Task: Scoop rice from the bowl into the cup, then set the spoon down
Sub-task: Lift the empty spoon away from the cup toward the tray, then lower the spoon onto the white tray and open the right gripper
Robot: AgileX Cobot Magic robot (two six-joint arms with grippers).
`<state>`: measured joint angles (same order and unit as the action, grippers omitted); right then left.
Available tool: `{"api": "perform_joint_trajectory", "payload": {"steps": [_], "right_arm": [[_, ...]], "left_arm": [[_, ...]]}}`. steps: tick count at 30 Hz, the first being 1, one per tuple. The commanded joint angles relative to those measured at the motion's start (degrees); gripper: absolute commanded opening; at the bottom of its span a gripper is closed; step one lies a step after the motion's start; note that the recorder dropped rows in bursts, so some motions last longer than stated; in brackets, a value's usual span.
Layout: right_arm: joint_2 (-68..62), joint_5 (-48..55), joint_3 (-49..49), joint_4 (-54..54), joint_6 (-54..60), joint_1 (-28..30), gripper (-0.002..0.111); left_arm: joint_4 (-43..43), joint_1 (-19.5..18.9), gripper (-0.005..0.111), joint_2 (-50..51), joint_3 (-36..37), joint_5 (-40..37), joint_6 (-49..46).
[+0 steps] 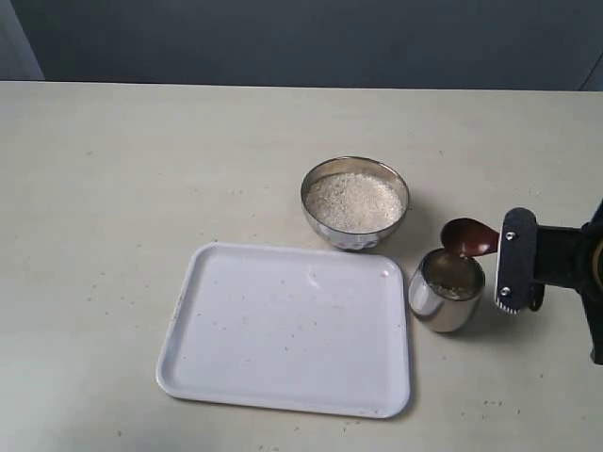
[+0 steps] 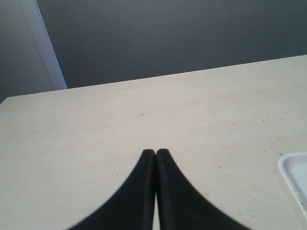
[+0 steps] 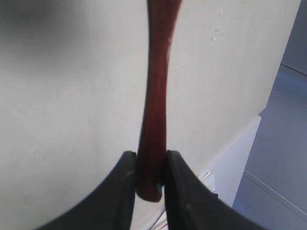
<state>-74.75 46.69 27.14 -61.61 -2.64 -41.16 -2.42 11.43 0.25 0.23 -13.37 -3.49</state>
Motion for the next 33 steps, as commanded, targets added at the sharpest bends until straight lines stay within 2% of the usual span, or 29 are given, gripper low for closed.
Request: {"api": "perform_joint_trajectory", "payload": {"steps": [1, 8, 14, 19, 21, 23, 27, 33], "right_arm": [[0.2, 0.7, 0.0, -0.9, -0.6, -0.1, -0.001], [0.2, 0.1, 0.0, -0.7, -1.1, -0.6, -0.001], [0.2, 0.0, 1.1, 3.0, -10.7, -0.6, -0.001], [0.2, 9.0, 11.8, 22.3, -11.2, -0.6, -0.001], [0.2, 12.6, 17.2, 33.4, -10.2, -0.6, -0.001], [0.1, 14.7, 22.2, 49.4, -1.6, -0.6, -0.001], [-3.9, 14.2, 24.8, 70.3, 6.5, -0.6, -0.001], [-16.2, 8.4, 27.2, 76.1, 8.1, -0.6, -0.001]], "left_arm": [[0.0, 0.2, 0.001, -0.3, -0.2, 0.1, 0.4], [0.0, 0.2, 0.001, -0.3, -0.2, 0.1, 0.4], [0.0, 0.2, 0.001, -0.3, -0.2, 0.1, 0.4], [0.0, 0.2, 0.001, -0.3, -0.2, 0.1, 0.4], [0.0, 0.2, 0.001, -0.3, -0.2, 0.1, 0.4], [0.0, 0.2, 0.001, -0.3, -0.2, 0.1, 0.4], [0.0, 0.2, 0.001, -0.3, -0.2, 0.1, 0.4], [0.0, 0.2, 0.001, -0.3, -0.2, 0.1, 0.4]]}}
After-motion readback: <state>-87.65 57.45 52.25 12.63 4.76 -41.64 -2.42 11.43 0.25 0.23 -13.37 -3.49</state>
